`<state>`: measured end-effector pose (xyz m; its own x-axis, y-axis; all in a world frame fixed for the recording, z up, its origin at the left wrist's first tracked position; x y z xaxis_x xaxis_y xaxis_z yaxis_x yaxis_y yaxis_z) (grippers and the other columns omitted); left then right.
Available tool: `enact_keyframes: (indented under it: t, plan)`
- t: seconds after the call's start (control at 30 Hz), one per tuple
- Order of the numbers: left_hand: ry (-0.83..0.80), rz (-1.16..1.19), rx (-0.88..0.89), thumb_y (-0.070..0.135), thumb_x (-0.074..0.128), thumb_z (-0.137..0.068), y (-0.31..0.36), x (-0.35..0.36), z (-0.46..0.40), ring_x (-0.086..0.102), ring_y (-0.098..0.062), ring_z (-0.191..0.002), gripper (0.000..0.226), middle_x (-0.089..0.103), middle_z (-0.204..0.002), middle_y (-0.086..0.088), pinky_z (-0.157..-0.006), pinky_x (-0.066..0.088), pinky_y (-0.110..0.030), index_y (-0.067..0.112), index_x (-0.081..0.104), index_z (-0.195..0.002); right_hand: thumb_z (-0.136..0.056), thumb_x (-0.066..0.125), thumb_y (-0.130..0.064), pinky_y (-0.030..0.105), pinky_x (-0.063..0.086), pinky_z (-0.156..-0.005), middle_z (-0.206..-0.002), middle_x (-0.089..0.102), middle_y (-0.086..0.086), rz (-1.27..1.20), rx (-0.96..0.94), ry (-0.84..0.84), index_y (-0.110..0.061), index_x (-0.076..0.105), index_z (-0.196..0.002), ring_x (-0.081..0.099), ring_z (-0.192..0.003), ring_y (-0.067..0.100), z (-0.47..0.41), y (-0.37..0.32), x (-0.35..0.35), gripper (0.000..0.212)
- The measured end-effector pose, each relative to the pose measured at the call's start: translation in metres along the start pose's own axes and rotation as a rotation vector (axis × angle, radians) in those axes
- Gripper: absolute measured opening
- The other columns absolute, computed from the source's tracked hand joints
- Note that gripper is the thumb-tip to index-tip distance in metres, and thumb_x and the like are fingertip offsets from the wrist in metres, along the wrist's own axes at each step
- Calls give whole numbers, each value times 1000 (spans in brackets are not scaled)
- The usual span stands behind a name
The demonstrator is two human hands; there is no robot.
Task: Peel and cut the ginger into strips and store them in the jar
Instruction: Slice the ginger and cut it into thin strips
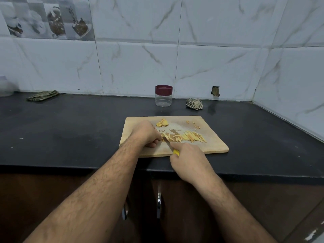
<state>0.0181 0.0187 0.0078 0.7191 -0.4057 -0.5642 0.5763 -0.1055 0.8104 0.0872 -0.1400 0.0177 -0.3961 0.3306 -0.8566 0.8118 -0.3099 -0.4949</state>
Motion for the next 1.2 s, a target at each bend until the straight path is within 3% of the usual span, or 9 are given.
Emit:
enact_keyframes:
  t: [0.13, 0.3, 0.47, 0.6, 0.73, 0.83, 0.97, 1.1, 1.2]
  plan:
    - [-32, -16, -28, 7, 71, -85, 1, 1, -1, 56, -16, -52, 3, 63, -60, -4, -80, 58, -37, 8, 70, -83, -97, 43, -21, 30, 46, -95, -143, 53, -2, 17, 14, 13, -28, 46, -146, 52, -125, 19, -3, 2, -3, 50]
    - [-38, -20, -36, 9, 71, -88, 3, 0, -2, 58, -13, -53, 2, 65, -64, -4, -70, 59, -31, 8, 72, -89, -97, 44, -21, 29, 45, -96, -144, 53, -3, -2, -4, 12, -28, 47, -145, 51, -126, 17, -2, 2, -5, 49]
    - [-2, -27, -23, 10, 69, -90, 2, 1, -3, 56, -14, -51, 6, 65, -65, -4, -70, 59, -30, 6, 74, -88, -97, 44, -20, 29, 46, -96, -145, 51, -3, -20, -12, -2, -27, 48, -145, 52, -125, 17, -4, 1, -6, 49]
    - [42, -62, -4, 16, 71, -90, 2, 0, 0, 55, -12, -48, 8, 66, -65, -2, -58, 54, -23, 9, 74, -88, -96, 45, -20, 27, 42, -98, -147, 50, -4, -38, -17, -25, -26, 49, -144, 47, -130, 16, -7, 1, -5, 49]
    - [83, -88, 15, 18, 69, -91, 2, 0, -1, 56, -12, -49, 10, 68, -67, -1, -62, 56, -24, 10, 75, -88, -96, 45, -20, 24, 43, -88, -148, 48, -4, -57, -12, -40, -28, 49, -145, 50, -126, 15, -8, 2, -5, 49]
    - [102, -142, 35, 21, 69, -91, 2, -1, -3, 56, -11, -51, 11, 68, -65, 3, -68, 58, -27, 14, 75, -85, -96, 46, -20, 24, 44, -92, -149, 48, -4, -72, -15, -45, -29, 49, -145, 50, -126, 15, -9, 3, -5, 49]
    - [138, -233, 68, 20, 72, -88, 3, -4, -4, 54, -4, -57, 5, 62, -56, 11, -56, 45, -20, 19, 75, -84, -95, 45, -20, 24, 43, -81, -149, 47, -5, -106, -16, -57, -31, 50, -144, 52, -98, 12, -11, 6, -4, 50]
    - [134, -247, 58, 19, 74, -86, 3, -4, -4, 55, -5, -60, 9, 61, -55, 12, -51, 40, -20, 21, 74, -78, -96, 45, -21, 26, 44, -97, -150, 45, -6, -98, -15, -72, -32, 50, -143, 50, -127, 15, -14, 7, -3, 49]
    - [132, -290, 65, 20, 74, -86, 4, -3, -5, 63, -9, -73, 5, 66, -66, 10, -59, 48, -22, 21, 74, -81, -96, 45, -20, 28, 42, -102, -150, 45, -5, -83, -9, -88, -30, 50, -144, 44, -133, 15, -16, 5, -3, 49]
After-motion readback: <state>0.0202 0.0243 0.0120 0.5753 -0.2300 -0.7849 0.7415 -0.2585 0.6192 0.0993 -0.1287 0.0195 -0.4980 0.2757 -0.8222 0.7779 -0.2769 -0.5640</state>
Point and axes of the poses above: each hand's wrist, its own z-axis away from the middle knuckle, its own x-axis out of the palm, y = z × x, the point moved 6 cm from there along -z, towards the middle knuckle
